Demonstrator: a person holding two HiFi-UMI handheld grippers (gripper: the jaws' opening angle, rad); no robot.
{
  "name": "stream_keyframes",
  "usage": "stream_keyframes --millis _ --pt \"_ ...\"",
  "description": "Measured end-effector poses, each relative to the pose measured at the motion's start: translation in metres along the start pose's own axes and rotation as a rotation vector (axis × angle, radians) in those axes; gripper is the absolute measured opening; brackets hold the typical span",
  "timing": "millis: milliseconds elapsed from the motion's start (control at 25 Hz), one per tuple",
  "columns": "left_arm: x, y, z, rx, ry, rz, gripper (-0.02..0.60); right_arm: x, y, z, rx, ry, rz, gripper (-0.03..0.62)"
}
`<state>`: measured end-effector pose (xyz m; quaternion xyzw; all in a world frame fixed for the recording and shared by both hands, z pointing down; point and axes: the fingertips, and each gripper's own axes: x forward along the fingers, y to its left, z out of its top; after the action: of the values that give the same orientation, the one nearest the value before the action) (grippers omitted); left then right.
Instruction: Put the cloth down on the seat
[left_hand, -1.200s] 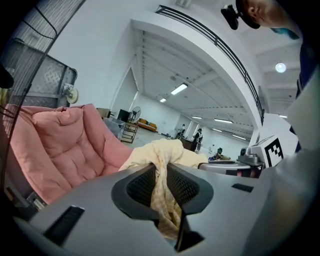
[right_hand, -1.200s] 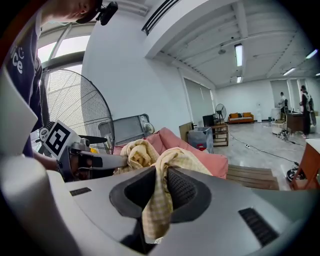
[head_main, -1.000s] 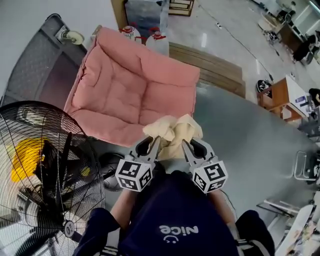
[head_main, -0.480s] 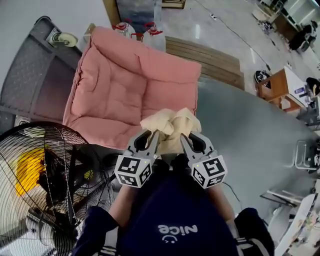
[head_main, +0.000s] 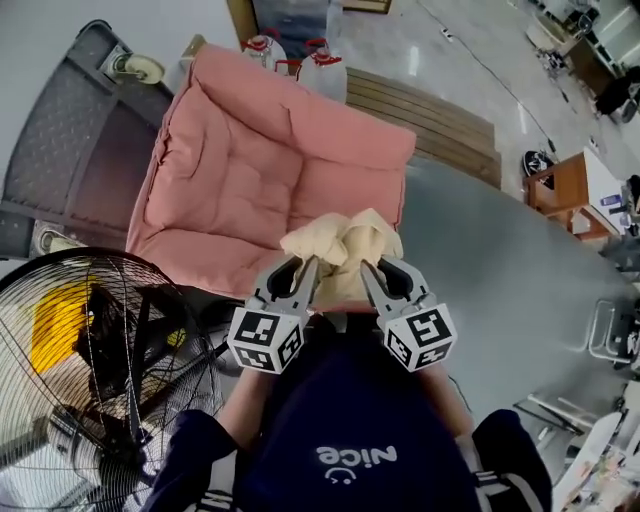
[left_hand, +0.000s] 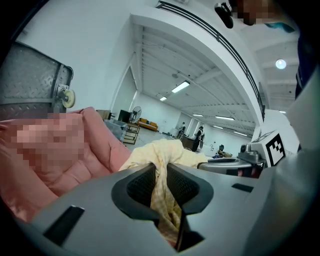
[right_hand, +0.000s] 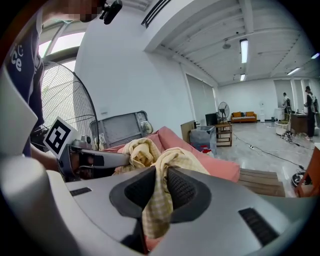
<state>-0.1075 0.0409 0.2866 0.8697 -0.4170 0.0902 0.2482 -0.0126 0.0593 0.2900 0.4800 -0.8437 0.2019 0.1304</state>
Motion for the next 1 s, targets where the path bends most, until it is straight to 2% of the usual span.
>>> stream_keyframes --millis 280,680,1000 --pt "0.025 0.003 0.019 -0.049 -0.04 0.075 0.085 0.016 -0.033 0.018 -0.018 0.011 0.064 0.091" --pt "0.072 0.023 0.041 -0.061 -0.065 0.123 0.084 0.055 -0.075 0.032 0.01 0.022 0.098 0.092" --pt "0.111 0.044 0.027 -0.084 -0.035 0.168 0.086 0.087 -0.107 0.014 0.016 0.069 0.108 0.092"
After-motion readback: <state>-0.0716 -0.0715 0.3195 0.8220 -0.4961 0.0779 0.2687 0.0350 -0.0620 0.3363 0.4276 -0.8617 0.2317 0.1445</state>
